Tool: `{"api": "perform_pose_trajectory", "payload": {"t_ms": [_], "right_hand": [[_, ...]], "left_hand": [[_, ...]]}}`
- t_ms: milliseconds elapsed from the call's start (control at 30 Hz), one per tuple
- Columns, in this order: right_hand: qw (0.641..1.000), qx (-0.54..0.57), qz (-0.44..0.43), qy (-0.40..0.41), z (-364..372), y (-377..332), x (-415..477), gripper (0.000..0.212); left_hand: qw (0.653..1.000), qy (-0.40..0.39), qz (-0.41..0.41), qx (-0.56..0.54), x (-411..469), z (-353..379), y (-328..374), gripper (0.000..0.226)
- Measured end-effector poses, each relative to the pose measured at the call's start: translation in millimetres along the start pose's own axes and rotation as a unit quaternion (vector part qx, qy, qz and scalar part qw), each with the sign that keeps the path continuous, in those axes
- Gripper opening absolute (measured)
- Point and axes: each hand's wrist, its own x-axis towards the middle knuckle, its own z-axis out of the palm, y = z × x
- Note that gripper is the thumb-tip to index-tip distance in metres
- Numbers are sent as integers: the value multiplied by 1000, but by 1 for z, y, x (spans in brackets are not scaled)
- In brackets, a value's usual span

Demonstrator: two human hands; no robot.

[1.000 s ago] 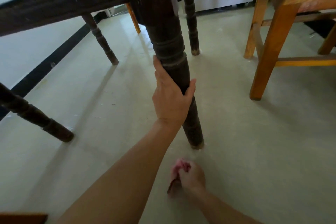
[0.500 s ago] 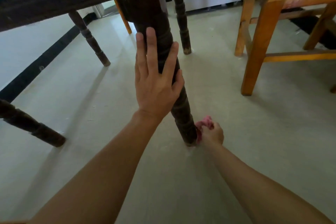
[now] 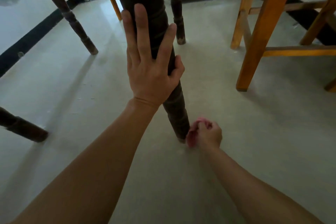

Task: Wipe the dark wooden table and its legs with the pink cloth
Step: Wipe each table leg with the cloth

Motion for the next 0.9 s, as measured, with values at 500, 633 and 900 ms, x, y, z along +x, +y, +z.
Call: {"api": "perform_pose_trajectory", "payload": {"t_ms": [500, 633, 900], "right_hand": [[939, -83, -2, -332, 16, 21, -103, 13], [954, -150, 22, -257, -49, 16, -114, 26], [951, -242, 86, -172, -169, -24, -182, 31]], "left_hand": [[998, -42, -17, 37, 4, -5, 4, 52], [985, -150, -75, 47, 3, -40, 22, 46], [824, -506, -252, -39, 24, -155, 65, 43]]}}
